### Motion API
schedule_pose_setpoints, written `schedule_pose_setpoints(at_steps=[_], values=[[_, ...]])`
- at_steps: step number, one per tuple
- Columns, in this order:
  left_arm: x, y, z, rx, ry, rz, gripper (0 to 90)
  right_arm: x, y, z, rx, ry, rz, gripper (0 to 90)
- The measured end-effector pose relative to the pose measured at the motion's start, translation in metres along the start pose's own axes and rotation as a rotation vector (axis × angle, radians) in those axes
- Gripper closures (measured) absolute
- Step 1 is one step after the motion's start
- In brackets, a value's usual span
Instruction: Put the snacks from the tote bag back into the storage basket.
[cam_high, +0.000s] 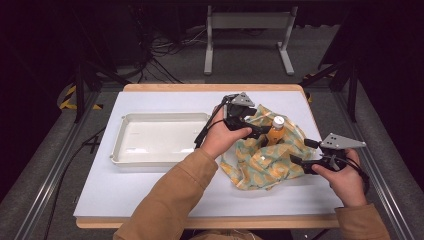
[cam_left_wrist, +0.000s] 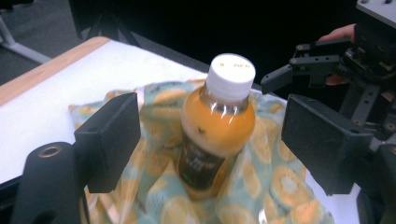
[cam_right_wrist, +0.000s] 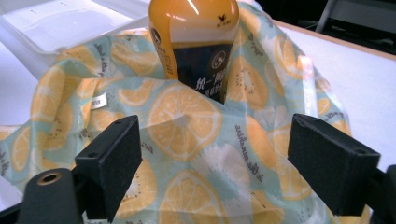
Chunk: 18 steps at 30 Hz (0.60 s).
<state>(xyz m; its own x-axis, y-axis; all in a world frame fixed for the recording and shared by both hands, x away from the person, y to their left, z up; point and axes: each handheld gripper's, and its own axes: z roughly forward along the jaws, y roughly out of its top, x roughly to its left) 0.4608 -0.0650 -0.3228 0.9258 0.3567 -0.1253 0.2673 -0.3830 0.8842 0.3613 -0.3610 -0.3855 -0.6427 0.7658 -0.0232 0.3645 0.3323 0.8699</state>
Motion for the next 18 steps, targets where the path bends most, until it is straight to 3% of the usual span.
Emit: schedule_pose_setpoints(at_steps=[10, 18], values=[[0.001, 0.010, 0.025, -0.056, -0.081, 0.008, 20.8, 0.003, 0.010, -0.013, -0.031, -0.004, -0.011, 18.4], [0.006, 0.004, 0.043, -0.045, -0.101, 0.006, 24.2, 0.002, 0.013, -0.022, -0.052, -0.009, -0.011, 19.0]])
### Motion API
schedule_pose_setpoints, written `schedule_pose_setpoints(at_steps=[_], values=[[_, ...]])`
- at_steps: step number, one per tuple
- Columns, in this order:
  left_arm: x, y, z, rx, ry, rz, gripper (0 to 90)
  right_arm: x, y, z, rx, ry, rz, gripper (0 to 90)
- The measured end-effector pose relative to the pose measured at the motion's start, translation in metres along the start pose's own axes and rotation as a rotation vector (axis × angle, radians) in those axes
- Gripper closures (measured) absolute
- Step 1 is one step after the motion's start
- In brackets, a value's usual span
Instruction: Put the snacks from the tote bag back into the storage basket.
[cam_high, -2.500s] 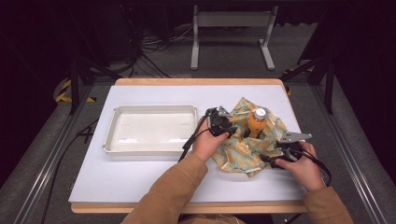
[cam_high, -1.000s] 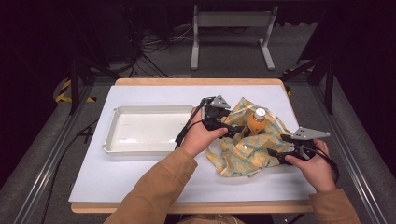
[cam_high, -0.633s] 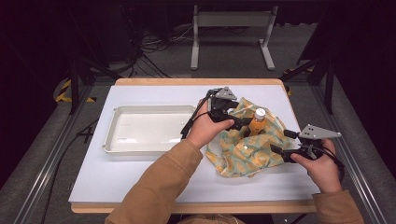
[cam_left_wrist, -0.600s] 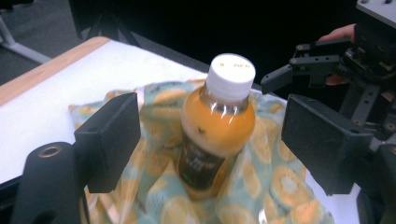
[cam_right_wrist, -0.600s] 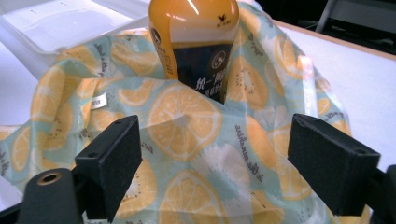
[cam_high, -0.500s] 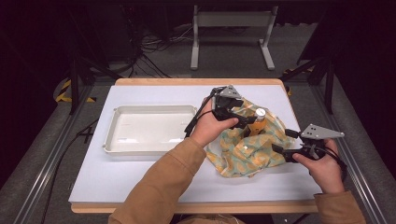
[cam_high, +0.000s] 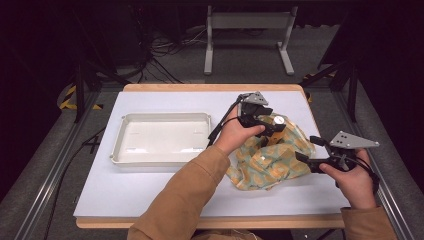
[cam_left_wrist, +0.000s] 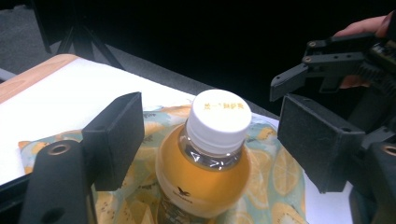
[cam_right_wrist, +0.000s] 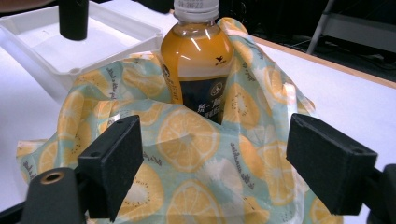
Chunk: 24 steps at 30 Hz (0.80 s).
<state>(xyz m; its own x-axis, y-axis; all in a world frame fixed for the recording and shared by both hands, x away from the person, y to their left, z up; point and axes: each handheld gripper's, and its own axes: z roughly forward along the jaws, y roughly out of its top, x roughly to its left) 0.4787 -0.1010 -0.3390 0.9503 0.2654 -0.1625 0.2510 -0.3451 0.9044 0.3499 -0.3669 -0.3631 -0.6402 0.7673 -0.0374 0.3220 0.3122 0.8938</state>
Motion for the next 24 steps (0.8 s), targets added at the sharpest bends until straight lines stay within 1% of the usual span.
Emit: schedule_pose_setpoints(at_steps=[2, 4, 6, 7, 9, 10, 12, 14, 16, 18, 21, 22, 24], values=[[0.003, -0.002, 0.004, -0.008, -0.022, -0.017, 26.8, 0.000, 0.000, -0.001, -0.001, -0.008, -0.001, 19.3], [0.006, -0.004, 0.006, -0.007, -0.020, -0.018, 28.5, 0.000, 0.001, -0.001, 0.001, -0.010, -0.003, 19.3], [0.006, -0.005, 0.007, -0.007, -0.022, -0.012, 32.6, 0.000, 0.000, -0.001, 0.008, -0.007, -0.001, 19.4], [0.005, -0.005, 0.009, -0.006, -0.020, -0.005, 32.7, 0.000, 0.000, -0.001, 0.009, -0.006, 0.000, 19.4], [0.003, -0.006, 0.011, 0.007, -0.018, 0.025, 32.9, -0.001, 0.000, -0.001, 0.010, -0.008, 0.004, 19.4], [0.002, -0.007, 0.013, 0.005, -0.017, 0.042, 33.0, -0.001, 0.000, -0.001, 0.010, -0.009, 0.005, 19.4], [0.001, -0.008, 0.014, 0.013, -0.009, 0.063, 36.6, -0.001, 0.000, -0.002, 0.007, -0.009, 0.008, 19.4], [0.001, -0.009, 0.015, 0.008, 0.001, 0.071, 38.7, -0.002, 0.000, -0.002, 0.003, -0.010, 0.011, 19.4], [0.002, -0.009, 0.015, 0.003, -0.006, 0.073, 44.7, -0.002, 0.000, -0.002, 0.003, -0.010, 0.011, 19.4], [0.001, -0.010, 0.014, -0.002, -0.006, 0.076, 48.5, -0.002, 0.000, -0.002, 0.003, -0.009, 0.013, 19.4], [-0.001, -0.010, 0.014, -0.022, -0.003, 0.105, 52.5, -0.002, -0.001, -0.002, 0.004, -0.010, 0.013, 19.4], [-0.001, -0.009, 0.014, -0.022, 0.002, 0.114, 55.2, -0.002, -0.001, -0.002, 0.004, -0.009, 0.015, 19.4], [-0.002, -0.009, 0.014, -0.020, 0.003, 0.125, 56.3, -0.002, -0.001, -0.002, 0.004, -0.008, 0.015, 19.4]])
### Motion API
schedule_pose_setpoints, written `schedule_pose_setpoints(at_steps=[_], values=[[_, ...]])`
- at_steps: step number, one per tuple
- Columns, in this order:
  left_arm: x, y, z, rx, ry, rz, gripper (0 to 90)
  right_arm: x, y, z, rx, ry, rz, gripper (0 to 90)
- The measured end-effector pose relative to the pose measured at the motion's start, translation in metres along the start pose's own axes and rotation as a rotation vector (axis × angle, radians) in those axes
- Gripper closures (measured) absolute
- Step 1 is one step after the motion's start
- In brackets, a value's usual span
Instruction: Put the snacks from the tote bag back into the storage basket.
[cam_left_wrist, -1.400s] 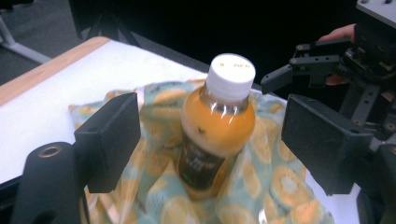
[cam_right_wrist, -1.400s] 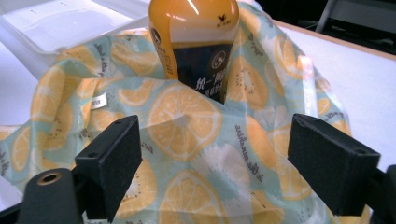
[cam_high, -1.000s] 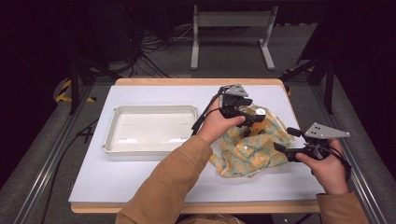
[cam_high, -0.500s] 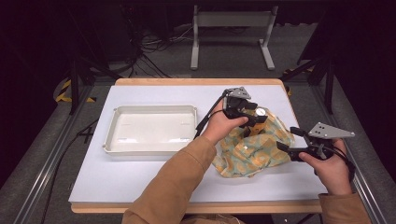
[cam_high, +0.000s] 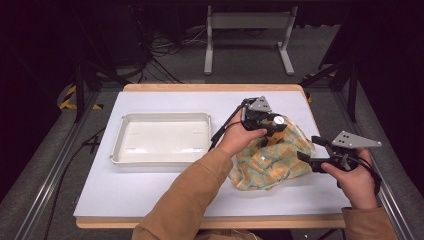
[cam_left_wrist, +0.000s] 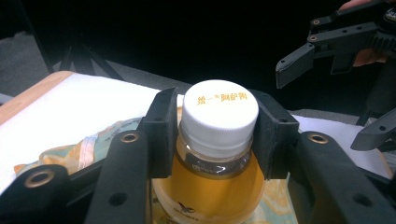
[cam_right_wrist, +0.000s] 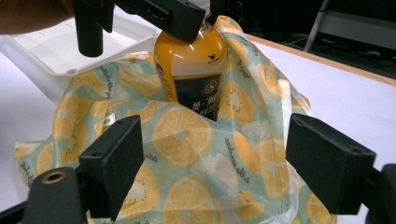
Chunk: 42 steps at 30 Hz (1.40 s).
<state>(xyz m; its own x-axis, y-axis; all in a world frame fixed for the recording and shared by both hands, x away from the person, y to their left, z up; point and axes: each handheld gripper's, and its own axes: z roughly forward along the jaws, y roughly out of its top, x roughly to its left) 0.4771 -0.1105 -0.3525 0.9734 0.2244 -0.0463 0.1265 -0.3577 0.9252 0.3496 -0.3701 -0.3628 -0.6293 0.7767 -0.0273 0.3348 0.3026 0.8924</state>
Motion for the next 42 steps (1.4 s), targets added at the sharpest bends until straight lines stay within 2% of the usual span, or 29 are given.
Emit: schedule_pose_setpoints(at_steps=[9, 15, 22, 28, 33, 38, 42], values=[[-0.002, 0.004, -0.004, 0.013, 0.013, 0.016, 58.2, 0.000, -0.001, 0.001, 0.005, 0.003, 0.000, 19.4], [-0.005, 0.016, -0.010, -0.028, 0.022, 0.016, 58.2, -0.001, -0.001, 0.001, 0.003, 0.005, 0.003, 19.4], [-0.006, 0.032, -0.022, -0.042, 0.031, 0.026, 58.2, -0.001, -0.002, 0.001, 0.003, 0.006, 0.005, 19.4], [-0.007, 0.041, -0.032, -0.061, 0.029, 0.018, 58.2, -0.001, -0.002, 0.002, 0.006, 0.010, 0.010, 19.5], [-0.010, 0.046, -0.036, -0.051, 0.037, 0.012, 58.2, -0.001, -0.003, 0.003, 0.009, 0.011, 0.008, 19.5], [-0.014, 0.052, -0.041, -0.081, 0.019, 0.001, 58.2, -0.001, -0.003, 0.004, 0.010, 0.013, 0.009, 19.5], [-0.016, 0.056, -0.044, -0.083, 0.028, 0.003, 58.2, -0.002, -0.004, 0.004, 0.013, 0.014, 0.010, 19.5]])
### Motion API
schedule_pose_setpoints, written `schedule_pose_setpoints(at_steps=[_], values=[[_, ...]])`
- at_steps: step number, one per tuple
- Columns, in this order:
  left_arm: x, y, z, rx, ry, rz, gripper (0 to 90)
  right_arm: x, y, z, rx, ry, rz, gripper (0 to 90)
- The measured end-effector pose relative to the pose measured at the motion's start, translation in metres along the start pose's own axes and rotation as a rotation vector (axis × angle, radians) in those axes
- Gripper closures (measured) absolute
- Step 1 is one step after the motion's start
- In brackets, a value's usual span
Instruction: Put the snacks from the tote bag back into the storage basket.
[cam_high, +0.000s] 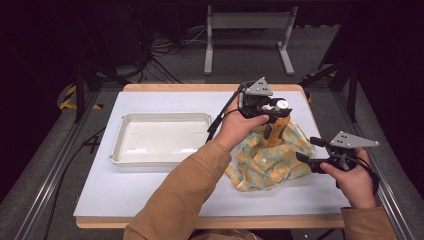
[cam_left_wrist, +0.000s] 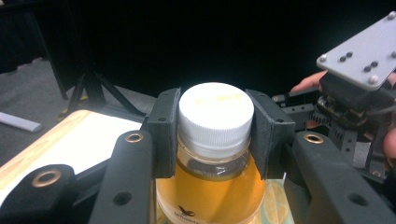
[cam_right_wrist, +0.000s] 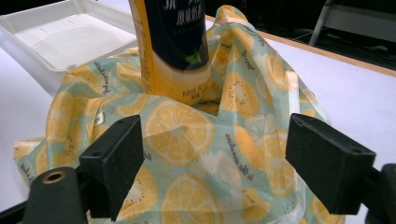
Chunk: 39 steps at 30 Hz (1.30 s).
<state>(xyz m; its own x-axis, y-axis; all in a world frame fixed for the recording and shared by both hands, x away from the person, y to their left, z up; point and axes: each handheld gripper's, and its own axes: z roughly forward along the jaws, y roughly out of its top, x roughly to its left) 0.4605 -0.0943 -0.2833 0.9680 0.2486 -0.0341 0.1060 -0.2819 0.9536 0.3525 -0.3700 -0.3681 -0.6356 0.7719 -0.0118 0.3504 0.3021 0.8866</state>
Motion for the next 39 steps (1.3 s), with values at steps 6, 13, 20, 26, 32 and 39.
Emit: schedule_pose_setpoints(at_steps=[6, 13, 20, 26, 32, 39], values=[[-0.002, 0.007, -0.008, -0.017, -0.003, -0.003, 58.2, -0.001, -0.001, 0.001, 0.003, 0.002, 0.005, 19.7], [-0.005, 0.014, -0.024, -0.022, 0.000, 0.000, 58.2, -0.001, 0.000, 0.002, 0.004, 0.003, 0.003, 19.8], [-0.006, 0.016, -0.046, -0.027, 0.007, -0.010, 58.2, 0.000, 0.002, 0.004, 0.005, 0.009, -0.004, 19.8], [-0.006, 0.017, -0.066, -0.024, 0.021, -0.015, 58.2, 0.000, 0.004, 0.007, 0.002, 0.015, -0.010, 19.8], [-0.006, 0.014, -0.089, -0.007, 0.050, -0.023, 58.2, -0.002, 0.010, 0.011, -0.004, 0.023, -0.018, 19.8], [-0.005, 0.006, -0.114, 0.012, 0.079, -0.029, 58.2, -0.005, 0.017, 0.018, -0.008, 0.039, -0.029, 20.1]])
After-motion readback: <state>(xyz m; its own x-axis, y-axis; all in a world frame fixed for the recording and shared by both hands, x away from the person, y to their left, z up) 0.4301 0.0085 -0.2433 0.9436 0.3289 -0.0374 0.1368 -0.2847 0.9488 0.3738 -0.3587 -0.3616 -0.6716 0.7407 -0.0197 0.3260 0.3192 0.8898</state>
